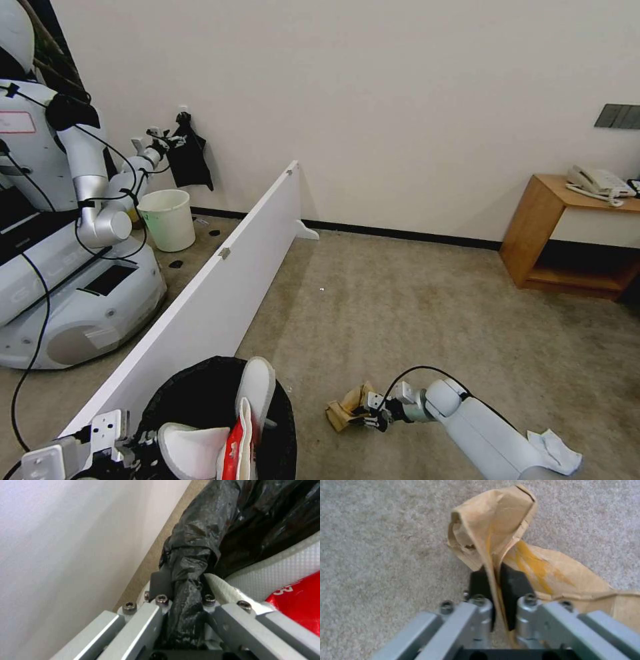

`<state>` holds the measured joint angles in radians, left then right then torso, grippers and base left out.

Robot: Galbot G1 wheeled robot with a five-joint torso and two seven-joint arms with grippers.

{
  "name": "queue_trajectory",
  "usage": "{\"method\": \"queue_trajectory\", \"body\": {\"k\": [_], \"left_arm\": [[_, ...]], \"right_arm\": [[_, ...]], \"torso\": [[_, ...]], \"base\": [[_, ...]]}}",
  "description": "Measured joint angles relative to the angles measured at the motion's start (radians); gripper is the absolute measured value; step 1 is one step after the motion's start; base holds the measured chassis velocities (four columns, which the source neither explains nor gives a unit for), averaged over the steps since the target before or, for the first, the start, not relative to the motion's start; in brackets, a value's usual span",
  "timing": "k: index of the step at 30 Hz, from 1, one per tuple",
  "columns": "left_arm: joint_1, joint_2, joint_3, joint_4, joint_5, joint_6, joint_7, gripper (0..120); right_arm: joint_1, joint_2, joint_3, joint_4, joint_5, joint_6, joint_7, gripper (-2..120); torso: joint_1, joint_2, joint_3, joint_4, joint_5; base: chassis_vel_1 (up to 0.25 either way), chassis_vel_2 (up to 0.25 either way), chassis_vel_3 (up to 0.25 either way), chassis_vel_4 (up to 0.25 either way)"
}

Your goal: Pick up the trash bin, then pick up the garbage from the floor and place it into the trash bin.

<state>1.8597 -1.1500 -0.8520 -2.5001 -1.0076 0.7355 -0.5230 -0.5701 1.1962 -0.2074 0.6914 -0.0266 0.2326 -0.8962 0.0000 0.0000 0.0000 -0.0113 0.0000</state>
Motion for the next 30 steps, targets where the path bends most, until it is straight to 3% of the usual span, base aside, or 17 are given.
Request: {"method": "queue_trajectory", "body": {"k": [11,17,23,30], "left_arm": [[-0.001,0.003,0.001,0.0,0.0,0.0,-0.001,1],[-0.006,0.018,0.001,0.0,-0.015,0.0,-0.006,1],[-0.044,0.069,0.008,0.0,-0.067,0.0,-0.013,1],[-0.086,0.117,0.008,0.0,-0.114,0.0,-0.017,1]], "right_arm": [[0.002,-0.007,0.03,0.01,0.001,0.003,-0.004,0],[-0.006,-0.046,0.137,0.083,0.061,0.015,0.001,0],[-0.074,-0.179,0.284,0.349,0.238,0.012,0.028,0],[-0.16,-0.27,0.368,0.587,0.473,-0.03,0.108,0]], "torso": [[0.0,0.0,0.0,0.0,0.0],[0.0,0.0,0.0,0.0003,0.0],[0.0,0.0,0.0,-0.0001,0.0006],[0.0,0.0,0.0,0.0001,-0.0002]], "base": [[0.0,0.0,0.0,0.0],[0.0,0.0,0.0,0.0],[0.0,0.0,0.0,0.0],[0.0,0.0,0.0,0.0]]}}
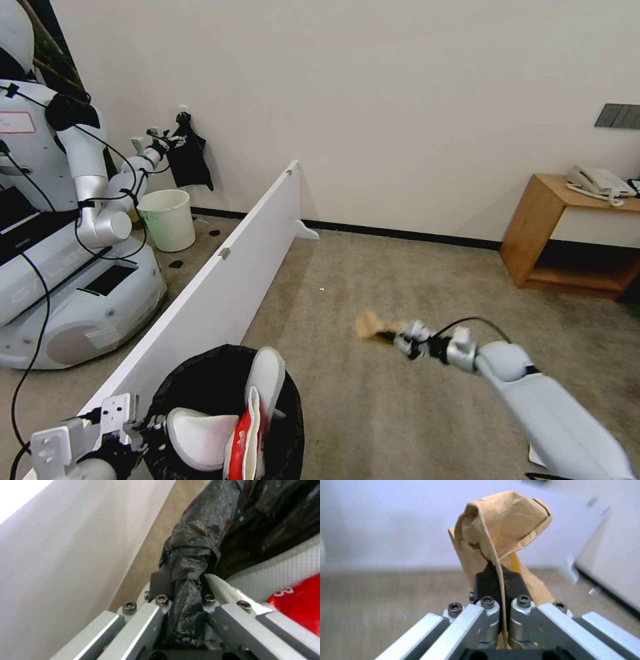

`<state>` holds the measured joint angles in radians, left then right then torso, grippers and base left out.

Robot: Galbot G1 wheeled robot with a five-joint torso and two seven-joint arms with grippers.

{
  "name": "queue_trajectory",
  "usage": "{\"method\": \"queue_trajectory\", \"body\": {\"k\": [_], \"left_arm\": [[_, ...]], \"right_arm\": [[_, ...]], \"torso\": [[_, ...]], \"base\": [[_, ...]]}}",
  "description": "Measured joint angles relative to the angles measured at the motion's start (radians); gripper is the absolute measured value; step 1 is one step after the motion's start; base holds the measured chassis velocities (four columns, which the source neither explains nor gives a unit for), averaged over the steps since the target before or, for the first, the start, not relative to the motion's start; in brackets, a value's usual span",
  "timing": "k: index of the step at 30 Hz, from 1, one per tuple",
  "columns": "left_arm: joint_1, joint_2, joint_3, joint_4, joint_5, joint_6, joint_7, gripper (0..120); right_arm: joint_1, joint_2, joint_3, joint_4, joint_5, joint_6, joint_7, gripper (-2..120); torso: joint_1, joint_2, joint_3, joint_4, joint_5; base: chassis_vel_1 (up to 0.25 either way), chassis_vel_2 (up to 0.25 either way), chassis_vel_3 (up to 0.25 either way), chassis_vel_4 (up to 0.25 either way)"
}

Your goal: Pick up the trash bin, then pick up the garbage from the floor and place it into the trash bin.

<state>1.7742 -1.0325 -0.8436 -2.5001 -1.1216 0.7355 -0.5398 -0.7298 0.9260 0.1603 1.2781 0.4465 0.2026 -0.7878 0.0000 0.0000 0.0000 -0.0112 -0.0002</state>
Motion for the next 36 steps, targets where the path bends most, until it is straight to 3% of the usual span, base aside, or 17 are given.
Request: {"method": "queue_trajectory", "body": {"k": [5,8,10,11,14,21,22,28,36], "left_arm": [[-0.014,0.02,0.0,0.0,-0.013,0.0,0.001,1],[-0.019,0.029,-0.003,0.0,-0.021,0.0,0.003,1],[-0.05,0.055,0.006,0.0,-0.035,0.0,0.004,1],[-0.05,0.055,0.006,0.0,-0.035,0.0,0.004,1],[-0.088,0.086,0.012,0.0,-0.06,0.0,0.007,1],[-0.125,0.107,0.022,0.002,-0.085,0.0,0.007,1],[-0.148,0.115,0.031,0.012,-0.096,0.0,0.006,1],[-0.169,0.132,0.04,0.027,-0.105,0.0,0.006,1],[-0.161,0.129,0.03,0.026,-0.104,0.0,0.007,1]], "right_arm": [[-0.043,-0.033,0.037,0.104,0.108,-0.026,0.044,0],[-0.051,-0.048,0.045,0.162,0.19,-0.032,0.067,0],[-0.06,-0.082,0.039,0.312,0.421,-0.041,0.121,0],[-0.06,-0.082,0.039,0.312,0.421,-0.041,0.121,0],[-0.046,-0.115,0.019,0.461,0.621,-0.049,0.143,0],[-0.005,-0.145,-0.035,0.582,0.823,-0.066,0.157,0],[0.032,-0.147,-0.077,0.639,0.913,-0.084,0.171,0],[0.128,-0.109,-0.204,0.71,0.982,-0.101,0.185,0],[0.225,-0.057,-0.401,0.727,0.976,-0.105,0.189,0]], "torso": [[0.0,0.0,0.0,-0.0011,0.0006],[0.0,0.0,0.0,0.0003,0.0],[0.0,0.0,0.0,-0.0003,-0.0003],[0.0,0.0,0.0,-0.0003,-0.0003],[0.0,0.0,0.0,0.0,-0.0001],[0.0,0.0,0.0,-0.0001,-0.0002],[0.0,0.0,0.0,-0.0002,0.0],[0.0,0.0,0.0,0.0,-0.0001],[0.0,0.0,0.0,0.0001,0.0001]], "base": [[0.0,0.0,0.0,0.0],[0.0,0.0,0.0,0.0],[0.0,0.0,0.0,0.0],[0.0,0.0,0.0,0.0],[0.0,0.0,0.0,0.0],[0.0,0.0,0.0,0.0],[0.0,0.0,0.0,0.0],[0.0,0.0,0.0,0.0],[0.0,0.0,0.0,0.0]]}}
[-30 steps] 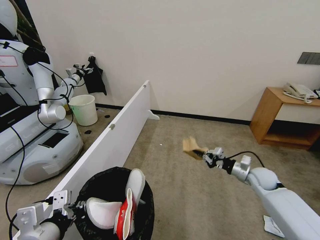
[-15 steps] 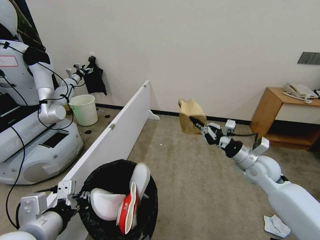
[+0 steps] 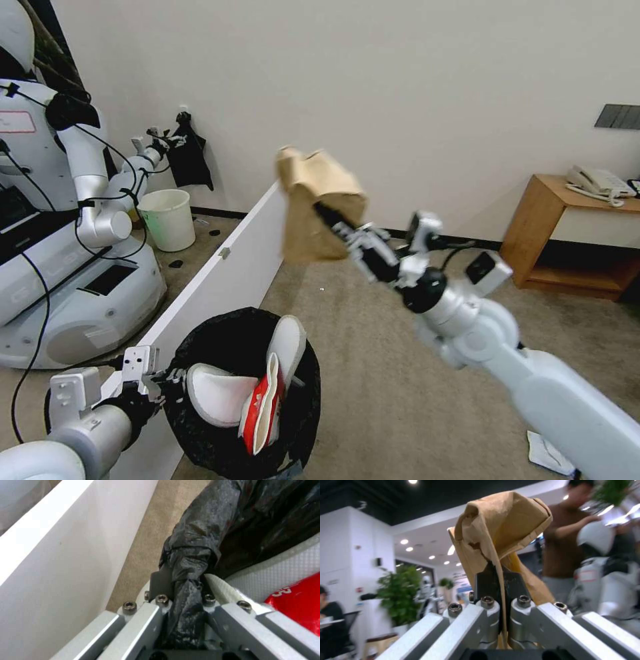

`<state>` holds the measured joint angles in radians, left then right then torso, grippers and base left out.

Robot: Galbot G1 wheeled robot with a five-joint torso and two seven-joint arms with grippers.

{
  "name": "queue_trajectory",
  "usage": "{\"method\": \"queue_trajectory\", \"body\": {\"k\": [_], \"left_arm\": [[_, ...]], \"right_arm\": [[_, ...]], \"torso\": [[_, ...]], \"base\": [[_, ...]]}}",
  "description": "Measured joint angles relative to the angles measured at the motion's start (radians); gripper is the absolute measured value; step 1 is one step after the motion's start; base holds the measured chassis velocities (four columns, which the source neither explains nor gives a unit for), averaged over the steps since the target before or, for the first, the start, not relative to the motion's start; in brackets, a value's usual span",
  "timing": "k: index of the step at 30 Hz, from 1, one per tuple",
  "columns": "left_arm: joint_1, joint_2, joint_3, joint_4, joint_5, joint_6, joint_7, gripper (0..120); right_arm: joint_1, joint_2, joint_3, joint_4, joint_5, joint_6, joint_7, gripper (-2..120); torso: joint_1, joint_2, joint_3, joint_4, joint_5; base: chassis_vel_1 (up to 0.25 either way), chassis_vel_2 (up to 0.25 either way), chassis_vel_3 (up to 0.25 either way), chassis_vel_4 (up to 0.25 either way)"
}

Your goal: Pick up the trash bin, then pick up the garbage from the floor and place it into the trash bin.

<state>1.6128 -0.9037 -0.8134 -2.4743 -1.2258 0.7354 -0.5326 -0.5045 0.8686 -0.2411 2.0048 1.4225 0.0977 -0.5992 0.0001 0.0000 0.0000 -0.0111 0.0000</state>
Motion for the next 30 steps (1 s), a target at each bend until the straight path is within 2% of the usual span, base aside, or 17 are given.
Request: {"method": "queue_trajectory", "body": {"k": [6,14,30], "left_arm": [[0.02,-0.014,-0.007,-0.008,0.01,0.0,0.002,1],[0.042,-0.026,-0.012,-0.025,0.025,0.0,0.004,1],[0.064,-0.032,-0.025,-0.026,0.028,0.0,0.004,1]], "right_arm": [[0.07,0.029,-0.127,-0.037,-0.022,0.0,0.0,0],[0.098,0.074,-0.243,-0.089,-0.056,0.001,0.004,0],[0.048,0.074,-0.33,-0.144,-0.113,0.006,-0.006,0]], "torso": [[0.0,0.0,0.0,-0.0002,-0.0002],[0.0,0.0,0.0,0.0,-0.0001],[0.0,0.0,0.0,-0.0002,0.0]], "base": [[0.0,0.0,0.0,0.0],[0.0,0.0,0.0,0.0],[0.0,0.0,0.0,0.0]]}}
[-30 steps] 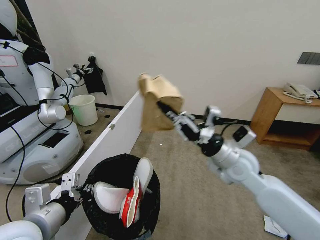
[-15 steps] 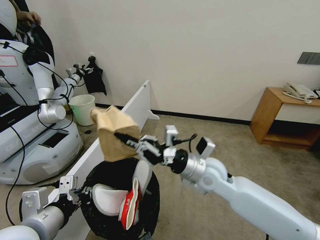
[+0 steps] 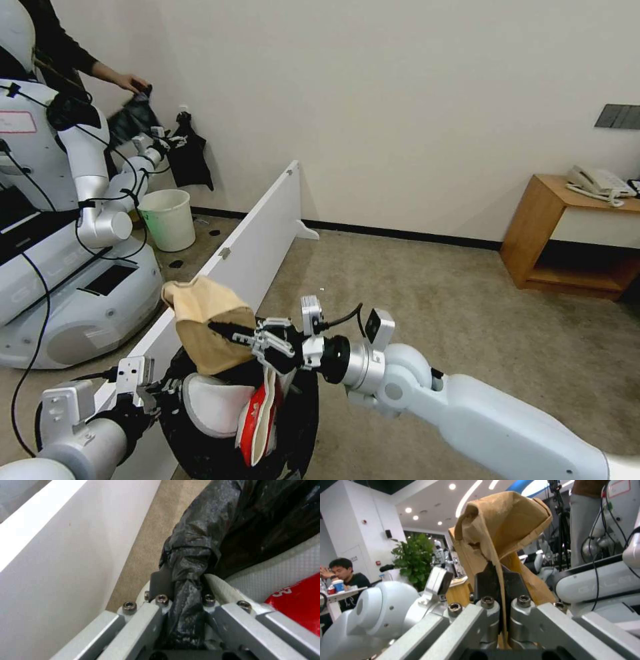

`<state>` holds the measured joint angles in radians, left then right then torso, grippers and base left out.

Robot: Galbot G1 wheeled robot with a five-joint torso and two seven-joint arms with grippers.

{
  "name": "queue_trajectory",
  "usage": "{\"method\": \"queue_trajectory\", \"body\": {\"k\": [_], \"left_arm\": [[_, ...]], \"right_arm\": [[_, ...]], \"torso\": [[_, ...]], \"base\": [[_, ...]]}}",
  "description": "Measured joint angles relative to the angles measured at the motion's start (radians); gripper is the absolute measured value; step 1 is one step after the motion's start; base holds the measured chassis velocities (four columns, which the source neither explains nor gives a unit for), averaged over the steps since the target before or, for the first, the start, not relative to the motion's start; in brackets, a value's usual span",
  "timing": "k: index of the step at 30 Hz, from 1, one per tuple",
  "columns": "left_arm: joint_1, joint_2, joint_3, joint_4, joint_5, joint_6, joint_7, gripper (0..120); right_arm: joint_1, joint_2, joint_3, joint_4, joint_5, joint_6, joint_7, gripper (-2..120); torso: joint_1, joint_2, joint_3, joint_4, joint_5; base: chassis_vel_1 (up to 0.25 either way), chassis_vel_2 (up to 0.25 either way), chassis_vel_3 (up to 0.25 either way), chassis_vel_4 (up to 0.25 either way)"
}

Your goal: Pick up the trash bin, then pick up the garbage from the floor and place it into the trash bin.

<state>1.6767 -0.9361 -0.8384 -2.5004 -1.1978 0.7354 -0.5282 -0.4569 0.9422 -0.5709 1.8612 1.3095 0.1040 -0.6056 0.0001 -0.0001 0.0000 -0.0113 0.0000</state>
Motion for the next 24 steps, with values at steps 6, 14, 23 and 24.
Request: {"method": "queue_trajectory", "body": {"k": [6,14,23,24], "left_arm": [[0.001,0.0,-0.002,0.0,0.0,0.0,-0.001,1],[0.004,0.001,-0.006,0.0,0.0,0.0,-0.002,1],[0.007,0.001,-0.005,0.0,-0.003,0.0,-0.003,1],[0.007,0.001,-0.005,0.0,-0.004,0.0,-0.003,1]], "right_arm": [[-0.011,-0.002,-0.004,-0.002,-0.008,0.0,-0.003,0],[-0.027,-0.007,-0.001,-0.014,-0.026,0.002,-0.008,0],[-0.039,-0.007,0.004,-0.04,-0.046,0.008,-0.015,0],[-0.04,-0.007,0.004,-0.043,-0.047,0.009,-0.015,0]], "torso": [[0.0,0.0,0.0,0.0,0.0],[0.0,0.0,0.0,0.0,0.0],[0.0,0.0,0.0,0.0,0.0],[0.0,0.0,0.0,0.0,0.0]], "base": [[0.0,0.0,0.0,0.0],[0.0,0.0,0.0,0.0],[0.0,0.0,0.0,0.0],[0.0,0.0,0.0,0.0]]}}
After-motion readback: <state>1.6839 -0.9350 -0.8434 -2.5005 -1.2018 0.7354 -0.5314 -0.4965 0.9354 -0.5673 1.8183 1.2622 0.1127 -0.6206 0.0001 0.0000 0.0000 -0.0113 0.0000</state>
